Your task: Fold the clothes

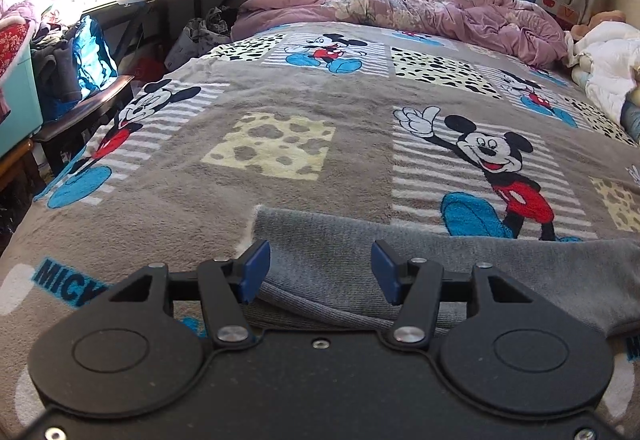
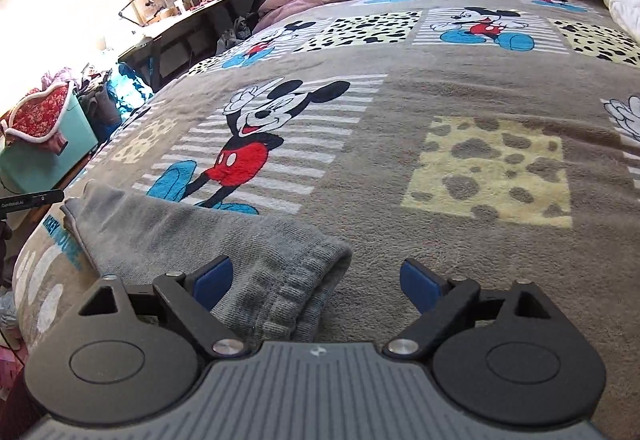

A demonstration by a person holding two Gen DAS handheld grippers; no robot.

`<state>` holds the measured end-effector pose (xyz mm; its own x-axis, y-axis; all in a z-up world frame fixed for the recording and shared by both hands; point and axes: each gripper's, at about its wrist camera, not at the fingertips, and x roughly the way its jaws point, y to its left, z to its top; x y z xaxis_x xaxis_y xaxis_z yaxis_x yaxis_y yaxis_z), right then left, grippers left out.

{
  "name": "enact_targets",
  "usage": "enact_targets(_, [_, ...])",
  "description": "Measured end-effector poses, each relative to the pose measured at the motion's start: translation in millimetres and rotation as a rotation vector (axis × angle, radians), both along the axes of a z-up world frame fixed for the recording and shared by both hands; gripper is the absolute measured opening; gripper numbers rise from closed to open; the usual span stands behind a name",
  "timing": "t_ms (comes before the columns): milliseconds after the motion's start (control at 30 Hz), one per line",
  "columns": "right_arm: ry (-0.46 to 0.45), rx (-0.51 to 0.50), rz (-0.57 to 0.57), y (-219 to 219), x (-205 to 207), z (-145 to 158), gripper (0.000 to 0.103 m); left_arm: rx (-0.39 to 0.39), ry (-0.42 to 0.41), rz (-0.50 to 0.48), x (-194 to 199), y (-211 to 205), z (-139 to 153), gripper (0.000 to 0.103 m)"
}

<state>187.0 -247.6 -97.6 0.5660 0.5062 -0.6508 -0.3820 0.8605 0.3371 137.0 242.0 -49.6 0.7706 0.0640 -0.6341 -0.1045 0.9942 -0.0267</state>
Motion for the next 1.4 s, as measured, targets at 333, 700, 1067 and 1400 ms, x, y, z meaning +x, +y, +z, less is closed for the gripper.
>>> enact_targets(333, [0.087,0.06,0.103,-2.5,29.9,-9.8,0.062,0.01,0.034,-0.016,12.5,7.1,-7.1,0.055])
enact_targets(700, [0.003,0.036,0.21,2.3,22.8,3.3,0.039,0.008,0.125,-0.035,55.0,32.5,-6.3,0.055])
enact_targets(1067, [-0.059,-0.011,0.295,12.2,21.5,8.3,0.039,0.174,0.274,-0.385,98.3,26.9,-8.0,0.055])
enact_targets(1400, [-0.061,0.019,0.315,9.3,28.7,0.6,0.04,0.194,0.431,-0.716,122.8,6.5,-9.7,0.055])
